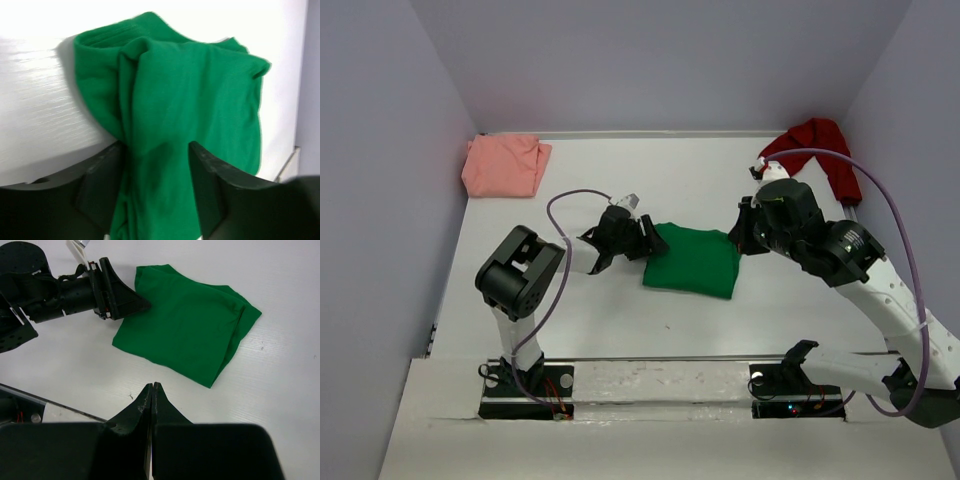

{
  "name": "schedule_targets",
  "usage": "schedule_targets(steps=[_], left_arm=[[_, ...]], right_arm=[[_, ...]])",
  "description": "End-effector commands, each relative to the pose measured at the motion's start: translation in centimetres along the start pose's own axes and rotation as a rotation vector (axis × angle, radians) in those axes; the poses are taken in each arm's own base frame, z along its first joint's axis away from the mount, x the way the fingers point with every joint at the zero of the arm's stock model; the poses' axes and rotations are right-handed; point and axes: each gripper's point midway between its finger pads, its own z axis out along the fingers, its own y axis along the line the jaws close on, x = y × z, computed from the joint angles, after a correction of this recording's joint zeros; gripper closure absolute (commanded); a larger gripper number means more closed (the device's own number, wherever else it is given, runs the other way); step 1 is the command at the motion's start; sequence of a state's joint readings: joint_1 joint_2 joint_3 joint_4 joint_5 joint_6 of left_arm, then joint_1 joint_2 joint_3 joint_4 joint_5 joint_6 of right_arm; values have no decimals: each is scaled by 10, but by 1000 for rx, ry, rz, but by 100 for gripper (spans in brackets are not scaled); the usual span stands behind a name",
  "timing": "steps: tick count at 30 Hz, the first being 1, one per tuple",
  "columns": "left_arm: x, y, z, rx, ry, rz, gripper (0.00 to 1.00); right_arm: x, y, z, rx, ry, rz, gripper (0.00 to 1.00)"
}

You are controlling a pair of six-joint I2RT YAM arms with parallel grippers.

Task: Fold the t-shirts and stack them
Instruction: Fold the tshirt

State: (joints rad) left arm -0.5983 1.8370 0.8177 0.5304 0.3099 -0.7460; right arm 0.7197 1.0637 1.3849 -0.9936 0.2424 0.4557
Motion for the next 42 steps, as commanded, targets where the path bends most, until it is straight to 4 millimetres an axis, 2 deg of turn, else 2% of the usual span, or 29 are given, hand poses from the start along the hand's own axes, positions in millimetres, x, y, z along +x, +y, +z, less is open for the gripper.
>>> schedule_targets(steps=[1,2,4,9,11,17,22,25,29,34,42], left_arm=[[103,103,-26,-367,306,-85,39],[103,105,-26,-375,304,-90,45],[102,108,-27,-381,298,-99,50],[101,109,-24,-380,301,-107,52],[100,108,-22,-379,299,-107,56],[100,115,-15,-388,306,-110,100],[84,118,-14,-422,278,-78,100],[50,105,-23,-453,181,-15,100],[2,91,-51,-556,73,78,100],[-48,66,-72,-622,-21,163,100],[-96,33,-81,-612,-106,255,100]], right_arm=[[-21,10,-12,-48,-71,35,100],[-20,11,-11,-51,-70,34,100],[-19,11,-9,-54,-65,35,100],[-20,10,-11,-52,-74,31,100],[-21,9,-12,-48,-78,32,100],[-20,6,-14,-39,-83,34,100],[-17,4,-13,-32,-76,30,100],[-10,1,-8,-19,-59,26,100],[-4,0,0,-7,-44,17,100],[-1,2,8,-14,-32,-4,100],[9,3,17,-24,-3,-17,100]])
